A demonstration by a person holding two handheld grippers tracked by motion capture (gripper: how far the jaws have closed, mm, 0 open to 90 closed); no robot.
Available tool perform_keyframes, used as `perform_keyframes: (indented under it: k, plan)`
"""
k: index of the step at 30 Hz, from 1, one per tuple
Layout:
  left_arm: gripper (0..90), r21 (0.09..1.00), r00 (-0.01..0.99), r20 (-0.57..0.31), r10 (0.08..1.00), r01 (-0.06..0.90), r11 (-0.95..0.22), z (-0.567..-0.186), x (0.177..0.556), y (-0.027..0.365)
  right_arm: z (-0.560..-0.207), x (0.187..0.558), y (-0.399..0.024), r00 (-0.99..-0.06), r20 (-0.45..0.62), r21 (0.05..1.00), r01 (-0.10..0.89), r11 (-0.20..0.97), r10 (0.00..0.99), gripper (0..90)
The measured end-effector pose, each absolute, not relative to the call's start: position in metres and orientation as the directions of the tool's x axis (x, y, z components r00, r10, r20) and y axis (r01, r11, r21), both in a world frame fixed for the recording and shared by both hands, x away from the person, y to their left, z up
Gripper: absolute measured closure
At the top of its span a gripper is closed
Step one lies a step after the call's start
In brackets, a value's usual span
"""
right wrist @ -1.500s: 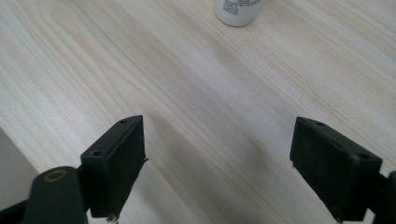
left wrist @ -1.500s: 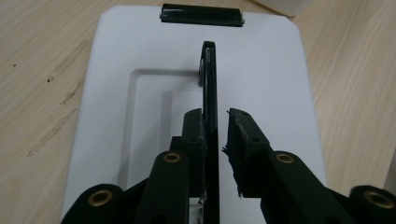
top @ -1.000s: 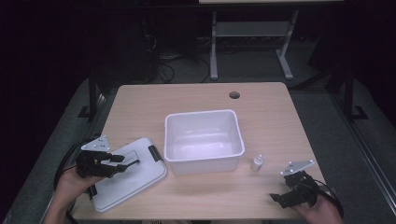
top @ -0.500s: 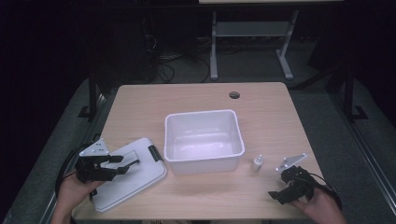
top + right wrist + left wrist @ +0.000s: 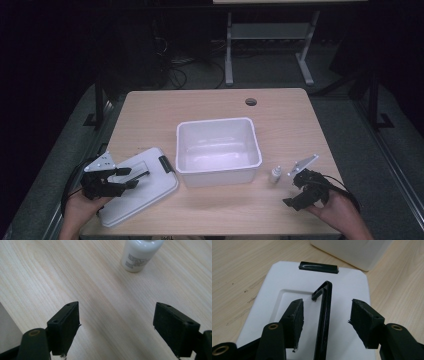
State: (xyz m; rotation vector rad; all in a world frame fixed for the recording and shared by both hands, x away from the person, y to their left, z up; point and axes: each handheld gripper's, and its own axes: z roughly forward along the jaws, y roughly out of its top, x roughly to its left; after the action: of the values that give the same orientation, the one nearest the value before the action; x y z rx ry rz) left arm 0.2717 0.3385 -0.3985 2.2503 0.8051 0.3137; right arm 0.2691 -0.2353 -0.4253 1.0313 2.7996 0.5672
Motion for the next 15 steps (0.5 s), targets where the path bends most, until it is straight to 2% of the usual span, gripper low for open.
perform_keyframes:
  k: [15]
  plan:
    - [41.1,0.702,0.760,-0.013,0.650,0.470,-0.535,-0.401,0.269,0.341,-0.417,0.288,-0.220,-0.795,0.027,0.351,0.575,0.739,0.606,22.6]
